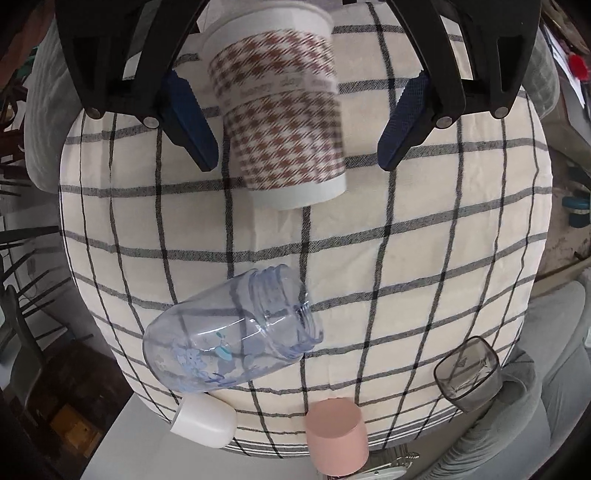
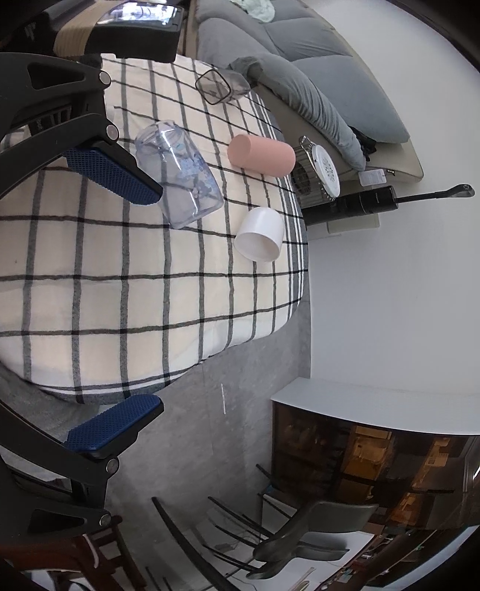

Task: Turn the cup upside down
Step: 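Lift the houndstooth cup off the table with the left gripper, then grasp the cup with the right gripper while the left gripper releases it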

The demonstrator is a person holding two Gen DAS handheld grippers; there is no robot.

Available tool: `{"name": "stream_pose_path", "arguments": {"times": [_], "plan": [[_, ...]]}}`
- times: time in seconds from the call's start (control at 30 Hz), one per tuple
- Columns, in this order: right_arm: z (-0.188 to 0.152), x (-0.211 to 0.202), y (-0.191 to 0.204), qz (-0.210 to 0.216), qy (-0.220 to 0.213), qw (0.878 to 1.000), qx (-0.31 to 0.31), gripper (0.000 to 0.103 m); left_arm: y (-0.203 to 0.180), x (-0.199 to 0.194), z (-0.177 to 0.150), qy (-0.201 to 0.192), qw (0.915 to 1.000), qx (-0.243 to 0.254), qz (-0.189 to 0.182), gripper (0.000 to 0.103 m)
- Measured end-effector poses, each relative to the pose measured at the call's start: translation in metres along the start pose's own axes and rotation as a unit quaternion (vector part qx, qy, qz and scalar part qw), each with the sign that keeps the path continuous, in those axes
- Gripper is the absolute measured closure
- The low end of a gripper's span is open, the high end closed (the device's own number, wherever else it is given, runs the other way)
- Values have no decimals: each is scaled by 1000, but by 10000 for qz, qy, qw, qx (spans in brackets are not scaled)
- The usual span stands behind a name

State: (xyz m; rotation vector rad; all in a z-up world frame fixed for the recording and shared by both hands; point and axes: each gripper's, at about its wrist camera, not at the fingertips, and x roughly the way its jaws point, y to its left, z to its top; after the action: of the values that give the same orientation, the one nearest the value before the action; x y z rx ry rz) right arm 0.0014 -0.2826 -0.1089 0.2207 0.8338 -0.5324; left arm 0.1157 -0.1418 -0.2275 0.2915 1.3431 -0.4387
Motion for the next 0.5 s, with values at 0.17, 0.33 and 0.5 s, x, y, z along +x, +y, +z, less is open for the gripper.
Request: {"name": "stream_pose_path", "arguments": {"times": [0.17,0.33,0.5], "plan": [[4,-13,11,110,-22,9999,-69,0,22,-29,-24,-82,9999,-144,30,14],[6,-23,40,440,149,9988,-155,0,55,-70,-47,-552,9966,-479,385,13],[0,-8,74,909,1015,9906,-130,0,96,-101,-62,-771,9926,-869,358,13]]}}
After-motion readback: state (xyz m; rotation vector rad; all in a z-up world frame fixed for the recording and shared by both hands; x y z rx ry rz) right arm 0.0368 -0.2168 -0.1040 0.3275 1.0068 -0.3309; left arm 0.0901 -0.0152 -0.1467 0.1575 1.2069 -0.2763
